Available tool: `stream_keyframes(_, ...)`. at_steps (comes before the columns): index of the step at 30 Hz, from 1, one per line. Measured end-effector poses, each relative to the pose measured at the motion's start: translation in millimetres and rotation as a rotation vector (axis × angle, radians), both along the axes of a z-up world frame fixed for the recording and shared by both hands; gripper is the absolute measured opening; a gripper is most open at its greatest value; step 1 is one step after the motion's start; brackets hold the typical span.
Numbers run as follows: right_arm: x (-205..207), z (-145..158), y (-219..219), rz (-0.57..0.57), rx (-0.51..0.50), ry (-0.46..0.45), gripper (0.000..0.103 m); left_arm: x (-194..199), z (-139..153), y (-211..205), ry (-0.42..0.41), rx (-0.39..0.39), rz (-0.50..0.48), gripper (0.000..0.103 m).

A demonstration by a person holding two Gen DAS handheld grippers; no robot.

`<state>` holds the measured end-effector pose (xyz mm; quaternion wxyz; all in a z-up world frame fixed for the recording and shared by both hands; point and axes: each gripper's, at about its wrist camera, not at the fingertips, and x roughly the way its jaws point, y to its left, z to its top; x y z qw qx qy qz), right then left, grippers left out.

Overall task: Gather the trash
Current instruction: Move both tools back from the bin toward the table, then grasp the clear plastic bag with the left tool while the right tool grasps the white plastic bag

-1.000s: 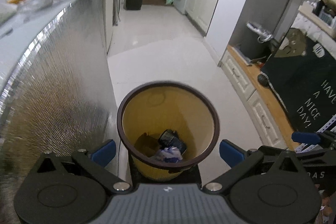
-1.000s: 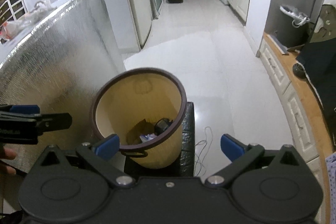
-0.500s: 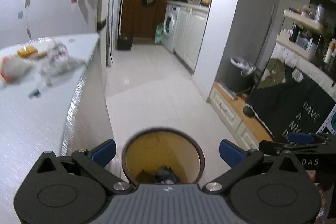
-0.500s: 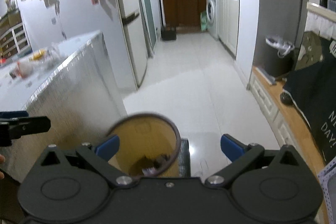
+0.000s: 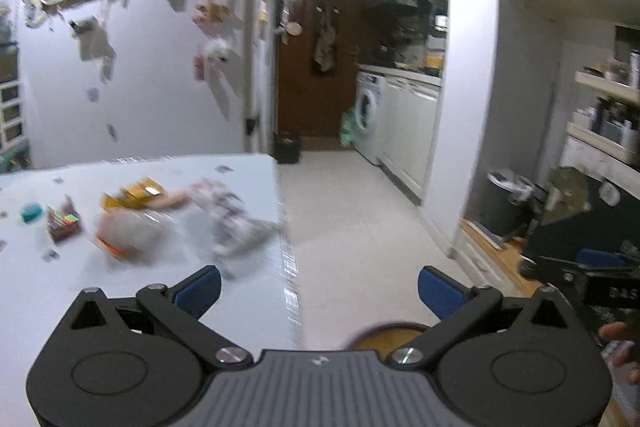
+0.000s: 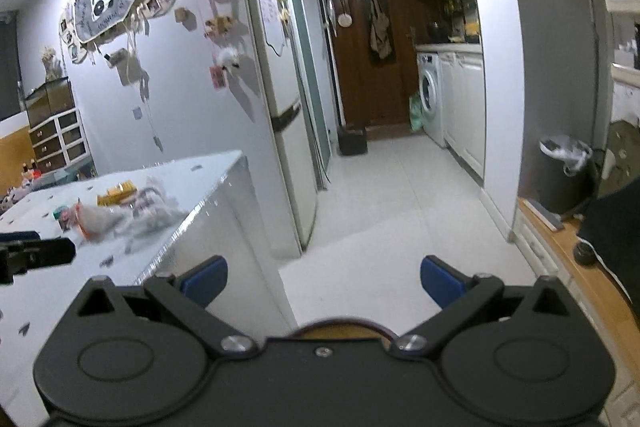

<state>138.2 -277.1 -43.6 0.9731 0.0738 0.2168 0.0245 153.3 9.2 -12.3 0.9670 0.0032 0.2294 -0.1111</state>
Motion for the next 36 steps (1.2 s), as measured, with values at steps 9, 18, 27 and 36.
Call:
stream_keyframes(9, 52.2, 19.1, 51.5, -0.002, -0.009, -0.030, 0.103, 56.3, 16.7, 71.1, -0.023, -0.011, 0.086, 0.103)
stream_keyframes(18, 113.6, 34.8, 98.6, 0.066, 0.019, -0.054, 0.103, 127.4, 13.1, 124.3, 0.012, -0.044, 0.164, 0.103)
stream_keyframes(27, 168.8, 28.5, 148.8, 0.172, -0.001, -0.014, 0.103, 190.9, -37.5, 145.9, 0.105, -0.062, 0.215, 0.103)
stream_keyframes(36, 210.8, 9.4, 198.0, 0.298, -0.030, 0.032, 0.103, 194.1, -59.0, 150.0, 0.099, -0.076, 0.192, 0.103)
